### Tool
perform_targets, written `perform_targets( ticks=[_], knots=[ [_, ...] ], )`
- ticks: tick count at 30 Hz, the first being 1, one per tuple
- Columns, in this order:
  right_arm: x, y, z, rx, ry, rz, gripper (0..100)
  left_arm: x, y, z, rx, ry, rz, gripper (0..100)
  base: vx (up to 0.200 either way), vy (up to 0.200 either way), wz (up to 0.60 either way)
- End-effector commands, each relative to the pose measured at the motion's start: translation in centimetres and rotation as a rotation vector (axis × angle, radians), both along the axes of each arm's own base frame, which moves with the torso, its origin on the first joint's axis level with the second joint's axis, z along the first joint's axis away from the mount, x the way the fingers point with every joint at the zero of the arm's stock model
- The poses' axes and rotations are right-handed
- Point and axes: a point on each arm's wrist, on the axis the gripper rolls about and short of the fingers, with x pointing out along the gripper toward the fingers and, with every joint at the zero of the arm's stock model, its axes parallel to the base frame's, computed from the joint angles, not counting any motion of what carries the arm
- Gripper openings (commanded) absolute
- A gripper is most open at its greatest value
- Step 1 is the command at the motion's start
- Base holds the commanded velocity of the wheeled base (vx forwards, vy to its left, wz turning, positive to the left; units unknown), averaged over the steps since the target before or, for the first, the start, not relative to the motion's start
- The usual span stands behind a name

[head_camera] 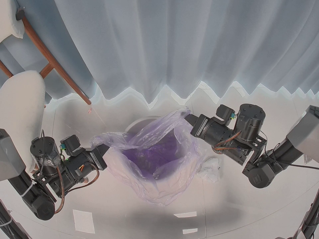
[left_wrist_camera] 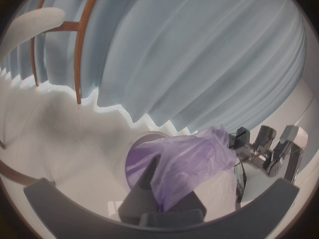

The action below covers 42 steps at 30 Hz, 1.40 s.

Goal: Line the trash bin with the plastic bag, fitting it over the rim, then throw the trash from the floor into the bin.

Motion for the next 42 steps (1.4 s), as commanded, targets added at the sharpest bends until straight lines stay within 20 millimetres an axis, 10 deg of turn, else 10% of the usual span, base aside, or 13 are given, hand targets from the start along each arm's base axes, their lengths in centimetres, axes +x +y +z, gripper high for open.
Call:
perform_targets(
  ticks=[1, 10, 21, 22, 32, 42],
  knots=[
    [2.6, 0.2, -0.9, -0.012, -0.003, -0.026, 0, 1.2, -0.4, 0.4, -0.082, 0.011, 0.000, 0, 0.000, 0.000, 0.00],
    [8.0, -1.7, 0.9, -0.012, -0.014, -0.068, 0, 6.9, -1.5, -0.9, -0.092, 0.089, 0.027, 0, 0.000, 0.000, 0.00],
    [12.2, -1.2, 0.1, -0.002, -0.036, -0.096, 0, 8.0, 0.0, -1.6, -0.247, 0.185, 0.096, 0, 0.000, 0.000, 0.00],
    [12.1, -1.2, 0.3, -0.003, -0.035, -0.088, 100, 7.8, 0.0, -1.6, -0.247, 0.190, 0.097, 0, 0.000, 0.000, 0.00],
    [1.0, -3.4, 5.0, -0.049, 0.047, 0.105, 100, 6.3, 0.2, -0.7, -0.245, 0.180, 0.088, 0, 0.000, 0.000, 0.00],
    [-4.1, -5.8, 6.7, -0.221, 0.288, 0.088, 100, 5.6, -0.2, -0.8, -0.204, 0.171, 0.071, 0, 0.000, 0.000, 0.00]
  ],
)
